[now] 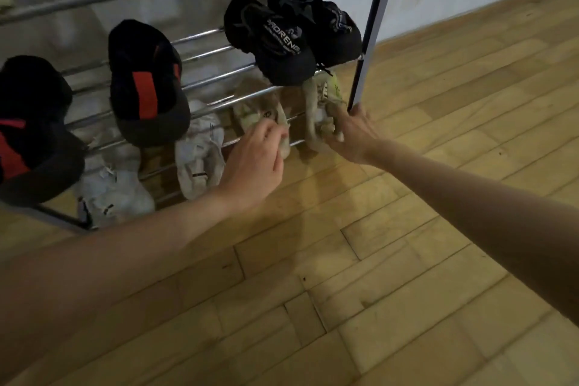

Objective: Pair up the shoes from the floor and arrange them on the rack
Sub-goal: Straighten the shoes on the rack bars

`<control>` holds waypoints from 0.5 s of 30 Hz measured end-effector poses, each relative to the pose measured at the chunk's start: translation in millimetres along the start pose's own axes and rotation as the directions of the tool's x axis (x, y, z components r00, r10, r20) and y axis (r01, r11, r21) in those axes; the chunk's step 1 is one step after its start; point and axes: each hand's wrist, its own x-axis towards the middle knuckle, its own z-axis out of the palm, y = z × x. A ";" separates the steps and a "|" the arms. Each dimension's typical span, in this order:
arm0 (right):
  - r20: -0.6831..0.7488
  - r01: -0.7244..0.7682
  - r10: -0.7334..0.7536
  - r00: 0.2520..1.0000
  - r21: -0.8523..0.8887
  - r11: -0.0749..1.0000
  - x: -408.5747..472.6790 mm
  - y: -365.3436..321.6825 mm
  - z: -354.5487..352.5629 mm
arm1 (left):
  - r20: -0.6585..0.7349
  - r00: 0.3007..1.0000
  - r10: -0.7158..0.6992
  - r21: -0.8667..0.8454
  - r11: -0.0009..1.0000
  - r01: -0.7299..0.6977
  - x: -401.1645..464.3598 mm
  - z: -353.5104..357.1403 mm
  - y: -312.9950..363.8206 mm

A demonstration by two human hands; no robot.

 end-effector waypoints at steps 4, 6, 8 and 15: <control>0.033 -0.036 0.036 0.999 0.020 0.999 21.8 -8.7 9.4 | 0.170 0.970 -0.173 0.062 0.984 0.165 10.2 13.8 -12.7; 0.051 -0.074 0.074 0.996 -0.004 0.997 36.1 -8.5 19.6 | 0.241 0.945 -0.222 0.117 0.973 0.199 11.5 21.8 -19.9; 0.092 -0.121 0.121 0.988 0.001 0.993 46.5 -7.0 33.2 | 0.257 0.939 -0.228 0.205 0.962 0.178 9.2 30.1 -28.0; -0.105 -0.089 0.109 0.988 0.184 0.979 44.6 4.8 52.8 | 0.209 0.969 -0.132 0.161 0.982 0.099 18.2 35.5 -49.6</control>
